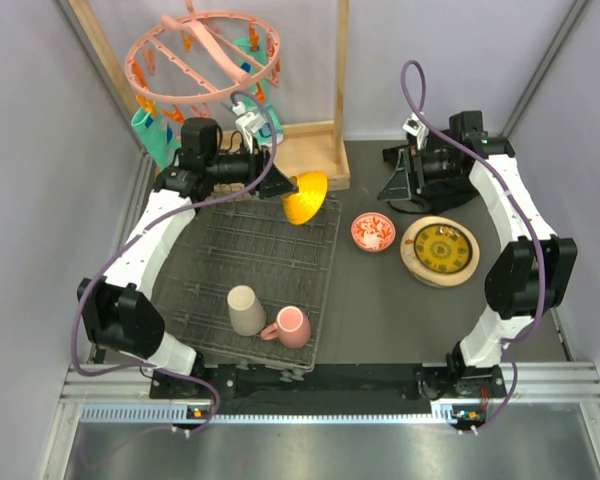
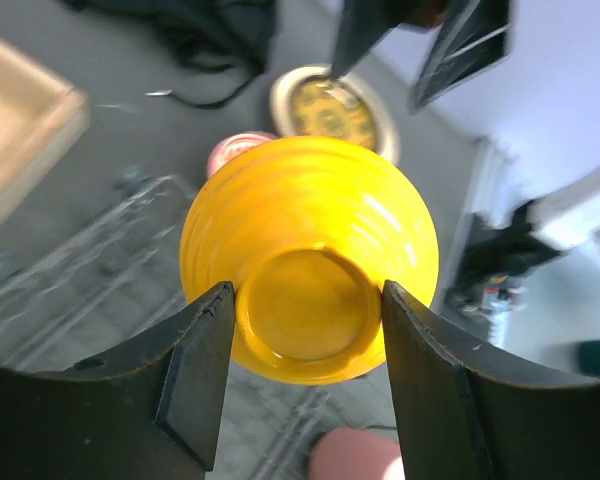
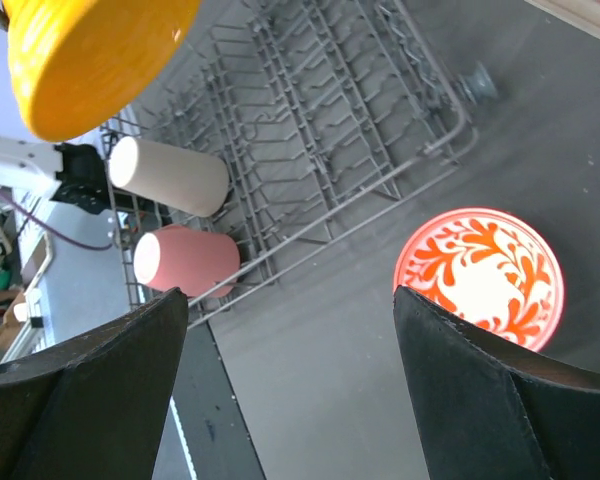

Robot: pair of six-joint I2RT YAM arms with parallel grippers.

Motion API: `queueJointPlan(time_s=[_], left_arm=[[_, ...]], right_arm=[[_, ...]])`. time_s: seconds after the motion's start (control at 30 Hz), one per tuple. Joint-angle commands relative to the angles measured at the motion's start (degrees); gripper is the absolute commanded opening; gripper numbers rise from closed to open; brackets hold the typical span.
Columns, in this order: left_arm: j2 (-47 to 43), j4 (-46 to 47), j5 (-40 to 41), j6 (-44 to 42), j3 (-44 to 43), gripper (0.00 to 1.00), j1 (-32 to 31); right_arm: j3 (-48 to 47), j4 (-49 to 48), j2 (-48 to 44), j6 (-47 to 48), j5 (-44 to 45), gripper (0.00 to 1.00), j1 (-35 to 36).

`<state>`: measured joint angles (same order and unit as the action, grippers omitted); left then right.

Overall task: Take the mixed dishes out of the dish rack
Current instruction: Pick up the bowl from the dish rack.

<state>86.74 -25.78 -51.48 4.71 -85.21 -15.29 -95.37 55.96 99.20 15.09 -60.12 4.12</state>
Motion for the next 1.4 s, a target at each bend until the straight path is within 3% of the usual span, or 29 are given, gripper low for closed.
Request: queueJointPlan(time_s=[0.0,0.07,0.1,0.23,0.33,0.57,0.67,1.37], left_arm=[[-1.57,20.98,-15.92,17.76,4.16,0.16,0.96],[-1.92,26.02,-17.06,25.12,5.66,0.14,0.96],[-2.01,33.61,-18.11,27.78,7.50,0.12,1.05],[-2.45,49.91,-19.18,43.67,11.81,0.10,1.49],[-2.02,60.62,-19.01,52.73,14.45,0.10,2.19],[0.01,74.35,-18.13,64.53,16.21,0.11,3.07],[1.15,78.06,-17.86,68.14,16.39,0.11,3.33],[1.42,79.40,-17.07,69.82,17.88,0.11,4.39]], right_arm=[[-2.54,-0.33,-0.76,1.96,-5.80,0.83,0.27],[-2.80,-1.29,-0.67,1.61,-5.89,0.83,0.36],[-2.80,-1.99,-0.67,0.65,-5.98,0.83,0.45],[-2.02,-7.08,-1.81,-3.22,-6.50,0.83,1.94],[0.52,-15.42,-3.04,-8.22,-6.07,0.83,3.52],[2.55,-27.20,-5.42,-14.55,-2.47,0.82,10.19],[3.71,-34.33,-5.95,-19.66,-0.44,0.82,12.13],[0.54,-43.84,-4.63,-24.59,2.19,0.79,18.20]])
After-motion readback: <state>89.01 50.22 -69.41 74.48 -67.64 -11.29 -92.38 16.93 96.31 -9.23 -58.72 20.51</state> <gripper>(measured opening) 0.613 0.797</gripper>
